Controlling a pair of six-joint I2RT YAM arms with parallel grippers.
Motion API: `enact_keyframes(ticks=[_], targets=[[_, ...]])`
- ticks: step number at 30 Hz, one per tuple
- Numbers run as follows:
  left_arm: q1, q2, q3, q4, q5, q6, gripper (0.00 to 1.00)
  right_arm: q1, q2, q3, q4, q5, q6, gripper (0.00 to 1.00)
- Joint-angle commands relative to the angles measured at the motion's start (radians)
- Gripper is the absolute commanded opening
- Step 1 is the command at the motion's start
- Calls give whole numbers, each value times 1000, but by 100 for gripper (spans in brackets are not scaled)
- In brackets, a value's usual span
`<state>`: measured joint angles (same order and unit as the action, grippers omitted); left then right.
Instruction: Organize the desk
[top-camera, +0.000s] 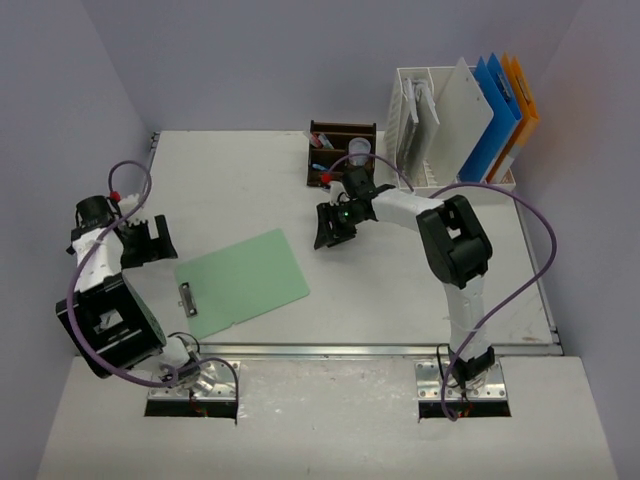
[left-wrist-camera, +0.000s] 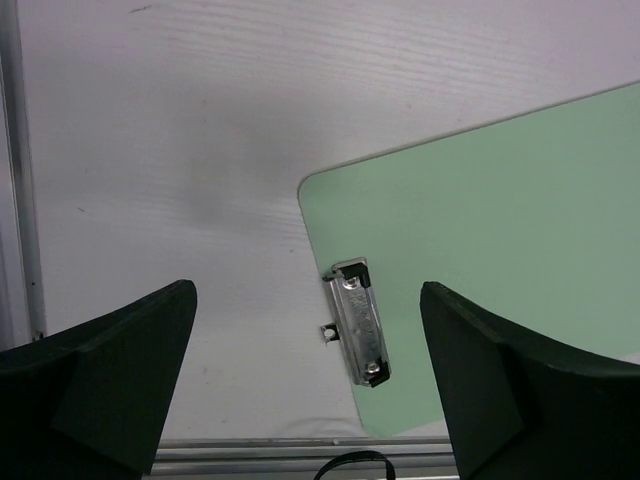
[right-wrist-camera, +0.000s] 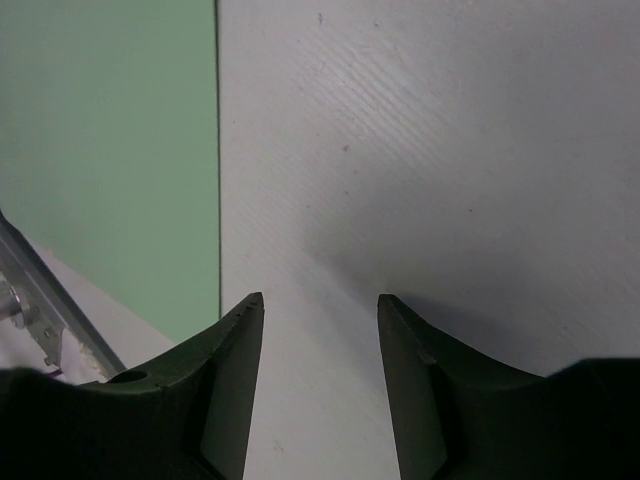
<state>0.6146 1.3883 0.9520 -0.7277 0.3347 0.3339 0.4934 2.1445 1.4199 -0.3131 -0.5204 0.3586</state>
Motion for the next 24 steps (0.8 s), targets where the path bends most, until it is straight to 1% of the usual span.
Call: enact_keyframes(ticks=[1,3,5,7,12,18,24], targets=[[-102,28,12,-23,-157,-21,87,4,-107,-34,50,75,-3,50],[-120,78,20,-39,-192,-46,81,4,-123,-40,42,90,-10,50],[-122,147,23,-48,-218,-72,78,4,-136,-45,39,103,-17,50],[-124,172,21,-50,-246,-77,77,4,-147,-51,41,109,-26,50],[-137,243,19,-65,-268,-68,78,0,-133,-33,34,118,-37,50],[-166,272,18,-79,-257,-55,80,-2,-93,2,30,105,-35,50],[-225,311,17,-77,-267,-59,82,-1,-65,36,16,104,-42,50]])
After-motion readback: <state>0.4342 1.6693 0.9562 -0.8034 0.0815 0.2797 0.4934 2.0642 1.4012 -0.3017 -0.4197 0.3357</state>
